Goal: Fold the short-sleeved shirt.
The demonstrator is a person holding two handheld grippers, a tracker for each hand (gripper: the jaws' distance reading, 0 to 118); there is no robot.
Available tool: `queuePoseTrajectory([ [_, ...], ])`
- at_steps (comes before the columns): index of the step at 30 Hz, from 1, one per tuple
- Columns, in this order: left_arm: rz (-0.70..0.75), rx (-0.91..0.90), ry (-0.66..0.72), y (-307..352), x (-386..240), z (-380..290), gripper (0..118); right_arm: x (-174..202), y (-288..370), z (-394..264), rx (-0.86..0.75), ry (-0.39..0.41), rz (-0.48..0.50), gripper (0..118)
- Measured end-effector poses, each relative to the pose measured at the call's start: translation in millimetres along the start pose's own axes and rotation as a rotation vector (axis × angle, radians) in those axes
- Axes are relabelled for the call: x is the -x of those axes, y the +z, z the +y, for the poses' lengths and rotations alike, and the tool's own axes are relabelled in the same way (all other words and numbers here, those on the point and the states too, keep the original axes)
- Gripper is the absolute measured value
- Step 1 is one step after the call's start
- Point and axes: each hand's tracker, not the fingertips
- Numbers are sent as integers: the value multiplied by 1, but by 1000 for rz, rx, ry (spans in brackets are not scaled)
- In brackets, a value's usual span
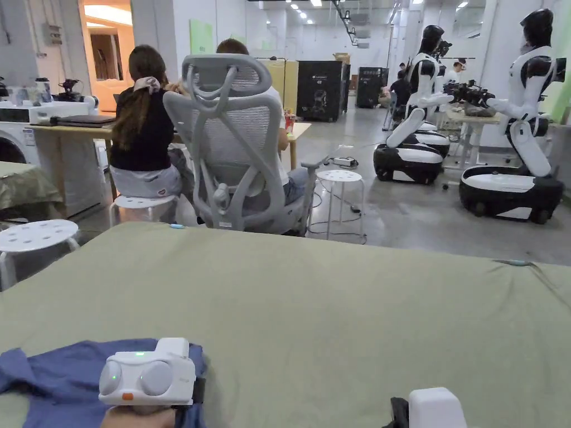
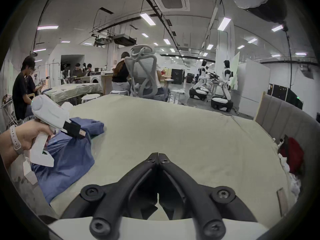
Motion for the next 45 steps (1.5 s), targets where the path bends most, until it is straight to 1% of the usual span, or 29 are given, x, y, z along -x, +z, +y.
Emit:
queuePoseTrajectory([
  [2, -70, -58, -34, 18, -39, 11, 1, -20, 17, 1, -16, -15, -39, 0],
  [4, -177, -114, -28, 32, -82, 24, 1, -43, 38, 1, -32, -38, -79, 0],
  [7, -313, -178, -81, 58, -163, 36, 1, -77, 66, -1, -46, -51, -154, 0],
  [11, -527, -209, -121, 86, -265, 38, 1, -120, 99, -8, -55, -74, -244, 0],
  [13, -602, -199, -184, 90, -316, 29, 1, -140, 113, -13, -57, -78, -279, 0],
  [16, -605, -120, -285, 70, -376, 2, 1, -164, 127, -23, -44, -88, -322, 0],
  [19, -517, 29, -344, 16, -412, -38, 1, -184, 132, -37, -23, -104, -355, 0],
  [22, -424, 167, -356, -34, -427, -77, 1, -197, 130, -48, 0, -117, -373, 0],
  [24, -376, 177, -378, -49, -427, -92, 1, -202, 130, -54, 12, -126, -377, 0],
  [26, -393, 156, -339, -48, -421, -93, 2, -204, 128, -57, 17, -127, -371, 0],
  [27, -397, 117, -305, -43, -417, -89, 5, -204, 127, -57, 19, -125, -369, 0],
  [28, -396, 82, -308, -36, -412, -84, 18, -204, 126, -57, 21, -126, -368, 0],
  [29, -386, 43, -328, -26, -409, -80, 45, -203, 125, -57, 22, -133, -363, 0],
  [30, -372, -4, -344, -14, -404, -76, 85, -202, 124, -54, 17, -141, -352, 0],
  [31, -355, -62, -358, 1, -397, -73, 101, -198, 123, -53, 13, -142, -346, 0],
  [32, -357, -119, -369, 21, -387, -71, 102, -194, 122, -51, 9, -139, -342, 0],
  [33, -334, -207, -368, 41, -376, -71, 102, -189, 122, -49, 3, -135, -334, 0],
  [34, -278, -310, -369, 61, -363, -74, 102, -185, 120, -47, -5, -133, -326, 0],
  [36, -227, -422, -372, 92, -335, -82, 101, -175, 119, -42, -16, -132, -311, 0],
  [40, -266, -486, -268, 145, -270, -105, 99, -150, 112, -38, -25, -127, -273, 0],
  [41, -236, -490, -254, 153, -258, -113, 96, -144, 110, -38, -24, -129, -262, 0],
  [42, -217, -487, -259, 160, -246, -121, 90, -137, 108, -38, -23, -127, -243, 0],
  [43, -202, -481, -268, 165, -237, -128, 83, -130, 106, -37, -21, -119, -229, 0],
  [44, -186, -481, -265, 169, -230, -133, 63, -123, 105, -37, -21, -112, -221, 0],
  [45, -165, -482, -270, 173, -222, -137, 10, -116, 103, -37, -20, -105, -212, 0],
])
